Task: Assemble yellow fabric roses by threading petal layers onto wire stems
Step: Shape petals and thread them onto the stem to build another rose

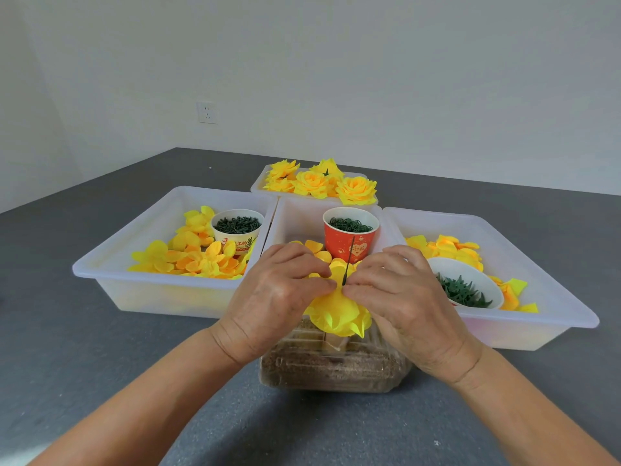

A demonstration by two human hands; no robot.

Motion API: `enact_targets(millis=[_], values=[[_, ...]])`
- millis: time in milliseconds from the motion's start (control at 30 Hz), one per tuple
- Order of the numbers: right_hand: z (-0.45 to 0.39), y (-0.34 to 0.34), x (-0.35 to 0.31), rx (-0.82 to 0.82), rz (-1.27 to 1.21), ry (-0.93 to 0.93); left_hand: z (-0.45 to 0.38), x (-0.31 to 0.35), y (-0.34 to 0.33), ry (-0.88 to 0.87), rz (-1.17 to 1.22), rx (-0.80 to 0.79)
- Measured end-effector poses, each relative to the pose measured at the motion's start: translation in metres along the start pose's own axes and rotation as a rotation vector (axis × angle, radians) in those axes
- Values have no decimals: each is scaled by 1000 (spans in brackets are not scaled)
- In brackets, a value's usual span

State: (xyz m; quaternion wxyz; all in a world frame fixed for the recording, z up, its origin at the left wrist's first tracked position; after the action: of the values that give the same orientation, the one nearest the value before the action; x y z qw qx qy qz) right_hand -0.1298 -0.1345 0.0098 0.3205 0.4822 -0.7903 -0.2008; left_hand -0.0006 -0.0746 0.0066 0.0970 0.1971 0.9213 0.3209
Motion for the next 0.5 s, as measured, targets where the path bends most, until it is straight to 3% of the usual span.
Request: enact_targets(millis=[167, 300, 500], values=[[-2, 3, 0, -130, -130, -91, -3, -2, -1, 16, 89, -90], [-2, -4, 9, -182, -424, -418, -5, -6, -1, 136, 274, -193], [-1, -17, 20, -220, -709, -872, -15, -13, -9, 396, 500, -157]])
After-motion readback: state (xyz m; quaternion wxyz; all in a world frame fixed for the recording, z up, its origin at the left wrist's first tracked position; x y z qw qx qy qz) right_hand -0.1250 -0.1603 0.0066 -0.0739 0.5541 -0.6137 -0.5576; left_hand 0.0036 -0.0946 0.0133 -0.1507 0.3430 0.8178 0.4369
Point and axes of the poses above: each hand's wrist, its own z-axis away from the middle knuckle, its own y-axis out of the back of the hand, x = y × z, the point moved 5 cm from there along -z, towards the middle knuckle, and after that the axes turned 5 degrees about z, right-handed, at the moved point
